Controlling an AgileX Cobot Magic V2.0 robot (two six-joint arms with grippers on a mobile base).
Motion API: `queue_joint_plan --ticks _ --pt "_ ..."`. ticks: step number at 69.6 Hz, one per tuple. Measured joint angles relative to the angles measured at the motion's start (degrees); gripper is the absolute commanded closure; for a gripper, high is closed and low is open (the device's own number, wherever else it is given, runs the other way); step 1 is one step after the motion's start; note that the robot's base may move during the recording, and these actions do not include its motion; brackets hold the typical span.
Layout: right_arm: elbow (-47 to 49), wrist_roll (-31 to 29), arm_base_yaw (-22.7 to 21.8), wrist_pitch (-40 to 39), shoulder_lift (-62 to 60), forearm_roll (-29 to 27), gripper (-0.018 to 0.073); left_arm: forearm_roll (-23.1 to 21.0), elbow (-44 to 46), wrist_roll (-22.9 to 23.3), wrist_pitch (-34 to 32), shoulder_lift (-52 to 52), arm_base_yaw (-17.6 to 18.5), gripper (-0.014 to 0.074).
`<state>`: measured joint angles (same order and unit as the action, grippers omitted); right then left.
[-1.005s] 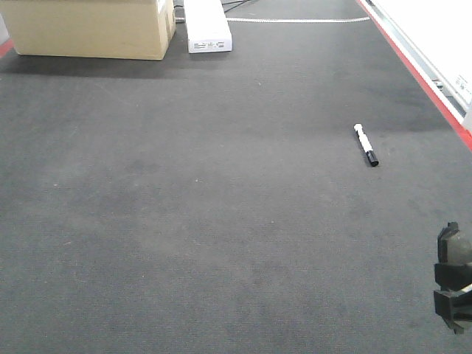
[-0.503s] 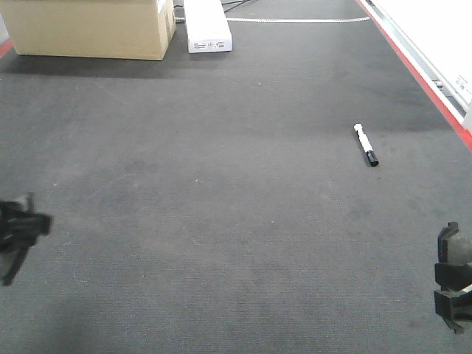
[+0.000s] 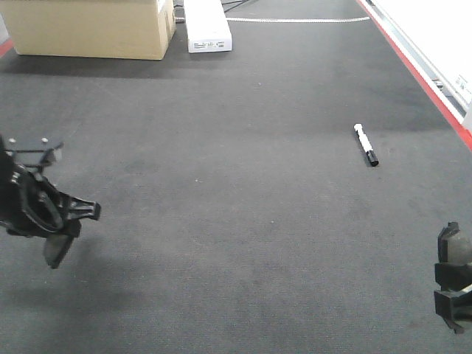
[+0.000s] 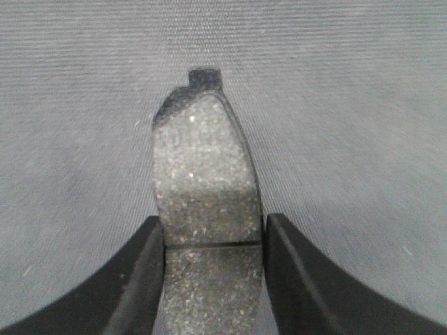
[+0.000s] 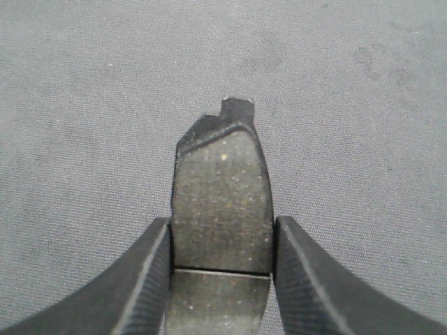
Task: Move and align brake pads A on conveyor
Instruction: 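Lower the left gripper and set its brake pad on the belt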
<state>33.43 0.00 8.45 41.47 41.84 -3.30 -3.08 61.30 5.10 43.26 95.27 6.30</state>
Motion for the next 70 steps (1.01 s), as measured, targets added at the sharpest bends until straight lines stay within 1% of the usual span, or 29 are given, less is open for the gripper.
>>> queue_joint_plan --ticks 23,33,41,60,66,70 --pt "0.0 0.0 0.0 0.0 0.0 0.0 0.0535 0.0 0.2 0.0 -2.6 7.9 0.0 0.0563" --pt "0.0 0.0 0.0 0.0 0.0 0.0 0.0535 0.0 0.2 0.0 -2.8 9.2 0.0 0.0519" --pt "0.0 0.0 0.0 0.0 0.0 0.0 0.0535 0.1 0.2 -0.2 -3.1 9.2 0.0 0.0442" --pt "0.0 0.0 0.0 0.0 0.0 0.0 0.0535 0.1 0.3 -1.1 -3.3 9.2 0.0 0.0191" --pt "0.0 0.0 0.0 0.0 0.0 0.0 0.0535 0.1 0.3 -1.3 -3.4 9.2 0.0 0.0136" --pt "0.0 0.0 0.0 0.0 0.0 0.0 0.0535 0.1 0.3 -1.4 -3.6 8.9 0.0 0.0116"
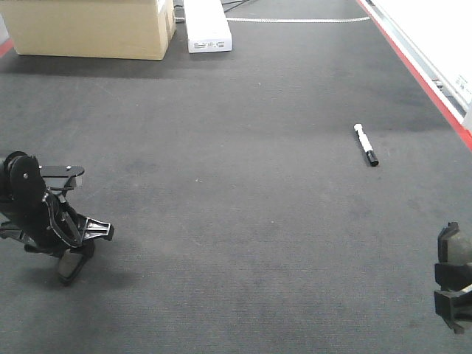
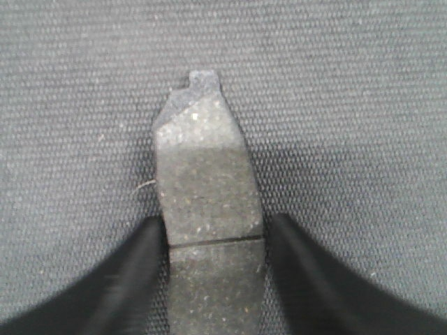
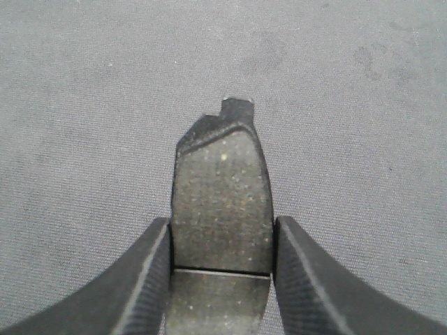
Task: Move and align brake pads A on conveyor
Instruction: 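Lower the left gripper and set its brake pad on the belt, then open the left gripper and raise it off the pad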
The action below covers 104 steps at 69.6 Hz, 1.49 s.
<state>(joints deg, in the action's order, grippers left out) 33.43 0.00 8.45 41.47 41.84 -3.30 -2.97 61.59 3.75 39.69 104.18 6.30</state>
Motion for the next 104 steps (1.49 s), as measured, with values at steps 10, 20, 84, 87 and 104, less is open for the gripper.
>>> queue_joint_plan --ticks 10,20,84,87,104 --pt "0.0 0.0 0.0 0.0 0.0 0.0 0.0535 0.0 0.0 -0.2 -0.1 -3.4 0.0 0.0104" --pt "0.0 0.0 0.0 0.0 0.0 0.0 0.0535 0.1 0.0 -0.2 -0.1 -8.5 0.0 0.0105" --pt "0.0 0.0 0.0 0.0 0.0 0.0 0.0535 1.3 -28.7 -4.3 -14.5 -66.5 0.0 0.0105" --pt "0.0 0.0 0.0 0.0 0.0 0.0 0.0535 1.3 -31.1 -4.3 -15.6 -69.1 0.0 0.0105" --pt "0.0 0.0 0.0 0.0 0.0 0.0 0.0535 1.3 -38.5 -4.3 -18.6 -80.6 0.0 0.0105"
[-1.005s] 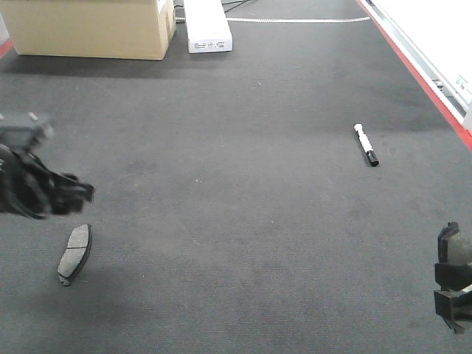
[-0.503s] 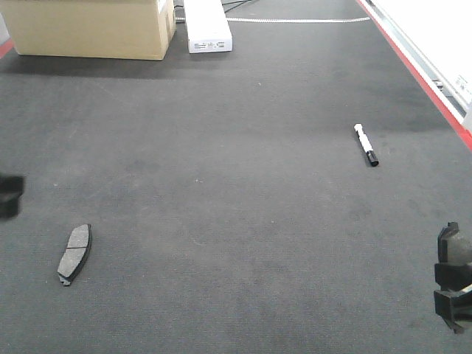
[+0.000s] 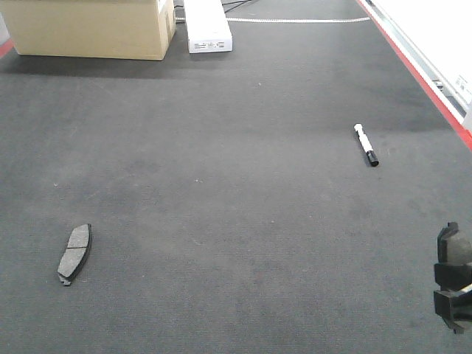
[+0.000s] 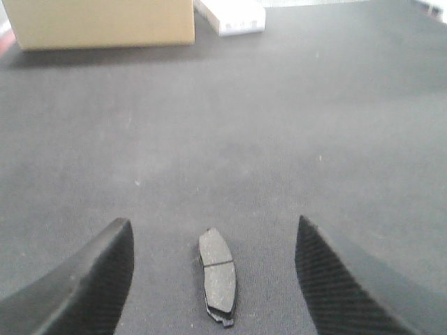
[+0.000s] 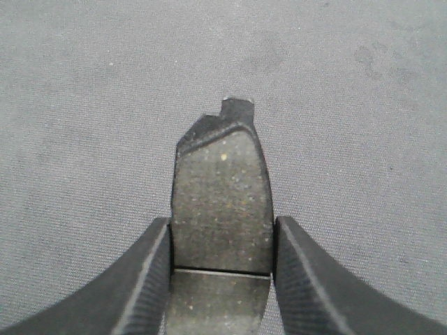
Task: Move and align brake pads A on conveyor
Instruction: 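Open the left gripper and raise it off the pad, then lower the right gripper and set its brake pad on the belt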
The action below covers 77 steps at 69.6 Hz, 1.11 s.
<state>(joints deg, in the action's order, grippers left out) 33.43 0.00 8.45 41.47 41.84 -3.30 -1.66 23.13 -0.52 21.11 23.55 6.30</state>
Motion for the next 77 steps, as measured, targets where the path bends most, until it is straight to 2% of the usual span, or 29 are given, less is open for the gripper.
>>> queue_joint_plan --ticks 77 --pt "0.0 0.0 0.0 0.0 0.0 0.0 0.0535 0.0 -0.5 0.0 0.1 -1.3 0.0 0.0105"
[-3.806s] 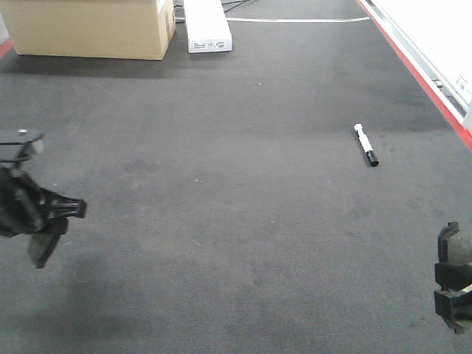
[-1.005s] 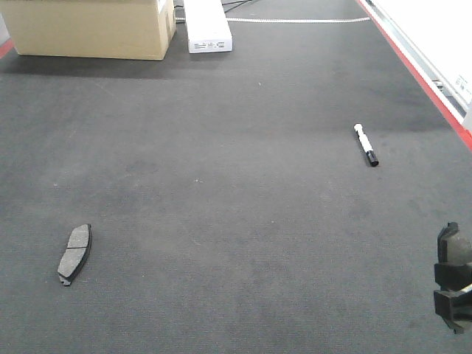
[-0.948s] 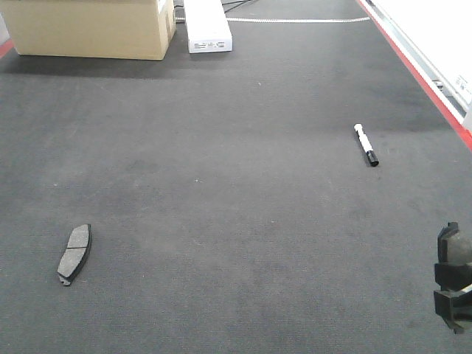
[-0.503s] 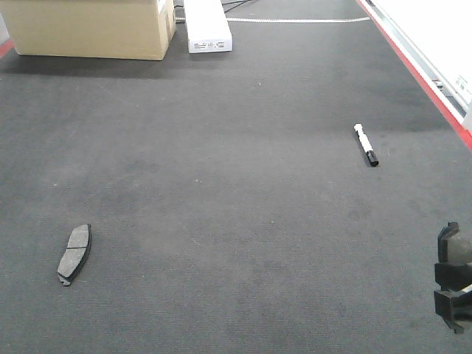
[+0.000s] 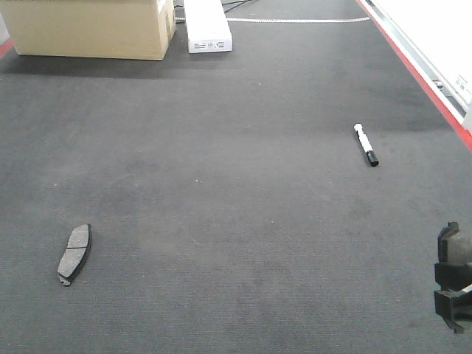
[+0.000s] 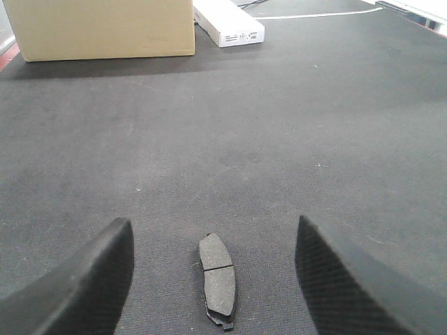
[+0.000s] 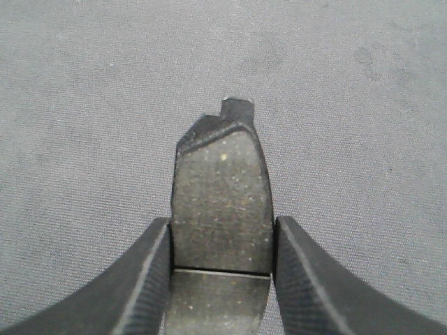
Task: Move and align brake pads A on conveyor
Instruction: 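Lower the right gripper and set its brake pad on the belt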
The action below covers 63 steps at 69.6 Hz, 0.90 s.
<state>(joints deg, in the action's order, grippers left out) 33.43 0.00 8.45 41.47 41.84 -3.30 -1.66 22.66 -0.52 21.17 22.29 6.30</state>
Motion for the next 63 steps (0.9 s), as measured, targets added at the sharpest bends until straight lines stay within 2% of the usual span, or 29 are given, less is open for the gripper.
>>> queue_joint_plan --ticks 22,48,63 --pt "0.8 0.0 0.0 -0.5 2.7 -0.2 0.0531 0.0 0.0 0.0 0.0 0.0 0.0 0.0105" --pt "12.7 -0.4 0.0 -4.0 29.6 -0.1 0.0529 0.0 0.0 0.0 0.0 0.0 0.0 0.0105" --pt "20.7 -2.1 0.0 -2.0 44.0 -0.1 0.0526 0.0 0.0 0.0 0.0 0.0 0.0 0.0105"
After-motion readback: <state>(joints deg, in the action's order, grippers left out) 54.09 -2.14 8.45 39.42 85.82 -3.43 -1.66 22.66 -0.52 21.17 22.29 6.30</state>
